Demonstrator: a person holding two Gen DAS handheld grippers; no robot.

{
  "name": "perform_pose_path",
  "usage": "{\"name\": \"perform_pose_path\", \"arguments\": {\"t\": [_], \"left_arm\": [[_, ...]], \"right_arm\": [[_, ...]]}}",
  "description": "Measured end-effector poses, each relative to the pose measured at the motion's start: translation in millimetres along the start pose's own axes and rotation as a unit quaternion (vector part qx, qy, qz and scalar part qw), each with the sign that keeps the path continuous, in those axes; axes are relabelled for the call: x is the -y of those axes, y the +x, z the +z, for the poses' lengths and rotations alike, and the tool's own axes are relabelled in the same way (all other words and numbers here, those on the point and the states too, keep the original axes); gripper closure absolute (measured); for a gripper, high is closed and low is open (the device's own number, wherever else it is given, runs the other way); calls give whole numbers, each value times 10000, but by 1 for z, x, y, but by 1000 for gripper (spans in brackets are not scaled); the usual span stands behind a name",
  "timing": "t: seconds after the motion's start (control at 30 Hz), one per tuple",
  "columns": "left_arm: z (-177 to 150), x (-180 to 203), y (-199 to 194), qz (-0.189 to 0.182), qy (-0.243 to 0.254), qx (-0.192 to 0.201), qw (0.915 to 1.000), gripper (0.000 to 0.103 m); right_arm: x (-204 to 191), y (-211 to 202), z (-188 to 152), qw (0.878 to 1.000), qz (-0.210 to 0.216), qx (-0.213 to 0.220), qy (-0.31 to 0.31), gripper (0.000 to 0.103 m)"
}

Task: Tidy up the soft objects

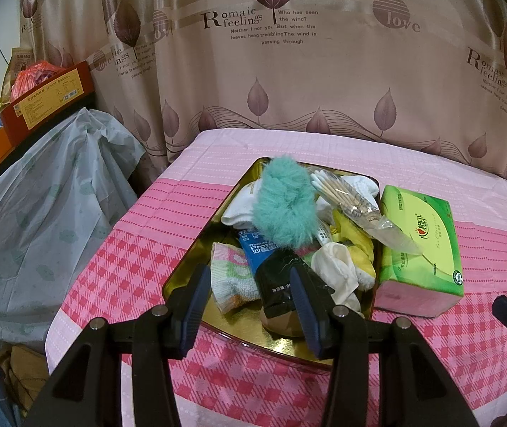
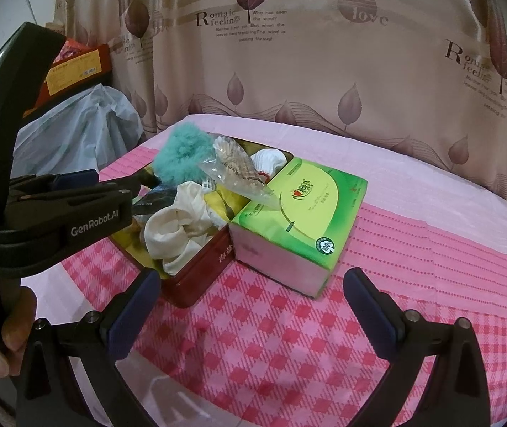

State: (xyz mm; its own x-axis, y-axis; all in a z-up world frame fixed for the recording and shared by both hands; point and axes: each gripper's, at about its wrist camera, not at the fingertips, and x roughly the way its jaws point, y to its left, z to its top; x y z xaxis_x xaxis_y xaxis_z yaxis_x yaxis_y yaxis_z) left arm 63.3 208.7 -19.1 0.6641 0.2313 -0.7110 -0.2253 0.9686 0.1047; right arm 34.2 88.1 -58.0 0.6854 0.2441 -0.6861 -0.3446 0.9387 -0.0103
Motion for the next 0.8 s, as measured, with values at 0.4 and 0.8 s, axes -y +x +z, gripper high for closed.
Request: {"name": "perform_pose_path", "arguments": {"t": [0.4, 0.8], "left_arm": [[0, 0, 0, -1, 7, -2, 10000, 55], [0, 0, 0, -2, 6, -3, 10000, 55]], "right_arm": [[-2, 1, -2, 10000, 14, -28, -12, 1], [-3, 2, -8, 10000, 37, -75, -3, 1]]}}
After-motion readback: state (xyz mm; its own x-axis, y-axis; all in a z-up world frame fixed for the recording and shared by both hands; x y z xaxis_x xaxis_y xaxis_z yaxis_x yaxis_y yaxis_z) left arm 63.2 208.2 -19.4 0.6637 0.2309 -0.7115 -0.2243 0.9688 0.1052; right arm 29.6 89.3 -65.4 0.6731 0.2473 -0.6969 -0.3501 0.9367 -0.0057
